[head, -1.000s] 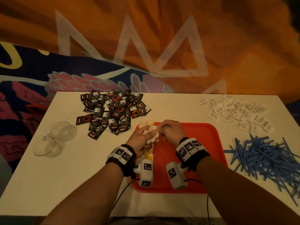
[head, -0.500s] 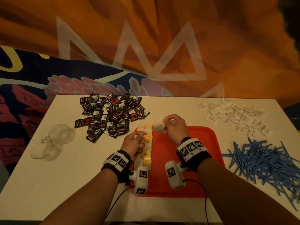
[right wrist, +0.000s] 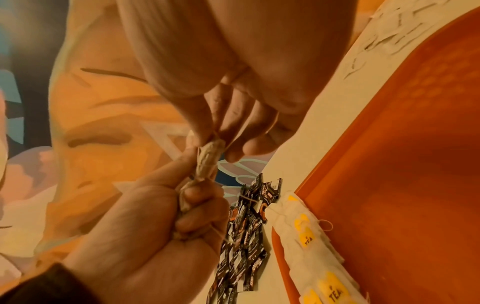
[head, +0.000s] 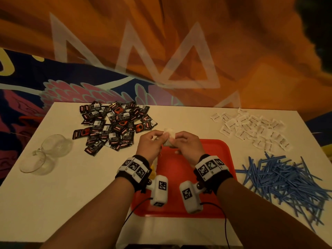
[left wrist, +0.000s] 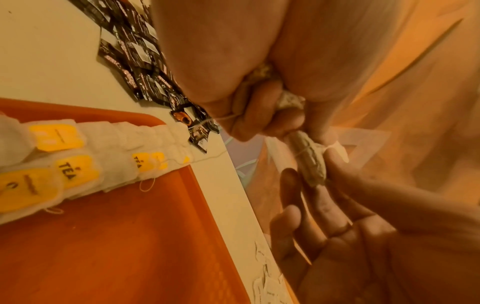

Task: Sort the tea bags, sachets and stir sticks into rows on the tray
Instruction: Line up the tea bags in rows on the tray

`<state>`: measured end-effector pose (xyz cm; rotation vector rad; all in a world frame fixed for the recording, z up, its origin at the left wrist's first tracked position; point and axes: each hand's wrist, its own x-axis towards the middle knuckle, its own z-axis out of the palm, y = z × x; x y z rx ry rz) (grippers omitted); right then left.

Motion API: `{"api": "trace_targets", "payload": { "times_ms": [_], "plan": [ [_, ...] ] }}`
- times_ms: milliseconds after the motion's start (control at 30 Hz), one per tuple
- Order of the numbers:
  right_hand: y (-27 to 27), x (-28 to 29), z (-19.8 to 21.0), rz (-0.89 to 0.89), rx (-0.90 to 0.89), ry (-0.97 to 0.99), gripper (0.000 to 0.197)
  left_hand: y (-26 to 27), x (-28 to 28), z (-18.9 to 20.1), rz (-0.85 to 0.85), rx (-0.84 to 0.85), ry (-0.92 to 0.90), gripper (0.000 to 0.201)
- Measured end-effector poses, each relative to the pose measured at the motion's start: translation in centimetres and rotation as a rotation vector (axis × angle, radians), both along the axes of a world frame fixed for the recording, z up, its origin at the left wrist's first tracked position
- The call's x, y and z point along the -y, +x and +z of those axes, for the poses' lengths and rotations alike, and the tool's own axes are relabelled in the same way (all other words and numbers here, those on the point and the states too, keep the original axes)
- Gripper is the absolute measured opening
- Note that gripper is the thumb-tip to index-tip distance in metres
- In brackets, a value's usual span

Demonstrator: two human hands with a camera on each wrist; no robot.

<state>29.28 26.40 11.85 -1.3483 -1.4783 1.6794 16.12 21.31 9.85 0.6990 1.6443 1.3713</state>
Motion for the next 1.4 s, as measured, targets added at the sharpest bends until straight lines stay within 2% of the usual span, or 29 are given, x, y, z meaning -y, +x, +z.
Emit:
{"api": "trace_targets", "payload": {
  "times_ms": [100, 167, 200, 300, 433, 500, 633, 733, 833, 967, 1033, 1233, 1400],
  "plan": [
    [0.9, -0.3, 0.2, -0.060, -0.046, -0.042, 0.013, 1.2, -0.2, -0.4, 0.037, -0.014, 0.002, 0.015],
    [1.7, -0.8, -0.2, -0.112, -0.015, -0.026, 0.013, 1.9, -0.3, -0.3, 0.120, -0.076, 0.013, 0.024],
    [2.0, -0.9, -0.4, -0.123, 0.022, 0.014, 0.012, 2.2, -0.3, -0.3, 0.146, -0.140, 0.018, 0.027],
    [2.9, -1.1, -0.8, -0.081, 0.133, 0.235, 0.013, 3.8, -0.3, 0.3, 0.112, -0.277, 0.035, 0.018],
    [3.6, -0.2, -0.8, 0.007, 0.174, 0.502, 0.012, 5.9, -0.5, 0.9, 0.069, -0.368, 0.022, 0.020],
    [3.9, -0.1, -1.2, 0.026, 0.191, 0.587, 0.007, 6.3, -0.8, 1.1, 0.090, -0.336, 0.031, 0.018],
    [4.8, -0.2, -1.9, 0.010, 0.120, 0.521, 0.009, 6.6, -1.1, 1.4, 0.067, -0.109, 0.000, 0.017],
    [5.4, -0.5, -1.9, -0.052, 0.084, 0.413, 0.016, 5.7, -0.8, 1.3, 0.025, -0.068, -0.026, 0.020],
    [5.5, -1.0, -2.1, -0.018, 0.054, 0.276, 0.022, 5.2, -0.4, 1.1, 0.011, -0.072, -0.045, 0.020],
    [4.8, -0.5, -2.6, 0.113, -0.013, 0.115, 0.006, 4.5, 0.1, 0.7, 0.011, -0.091, -0.041, 0.020],
    [4.3, 0.1, -2.9, 0.119, -0.030, 0.064, 0.009, 4.0, 0.7, 0.4, 0.010, -0.107, -0.042, 0.019],
    [2.3, 2.7, -6.0, 0.131, 0.088, 0.049, 0.014, 1.2, 3.3, -1.9, -0.031, -0.270, -0.090, 0.018],
    [-0.2, 6.5, -9.2, 0.072, 0.153, 0.023, 0.012, -1.8, 6.9, -5.2, -0.071, -0.279, -0.205, 0.014]
  ]
}}
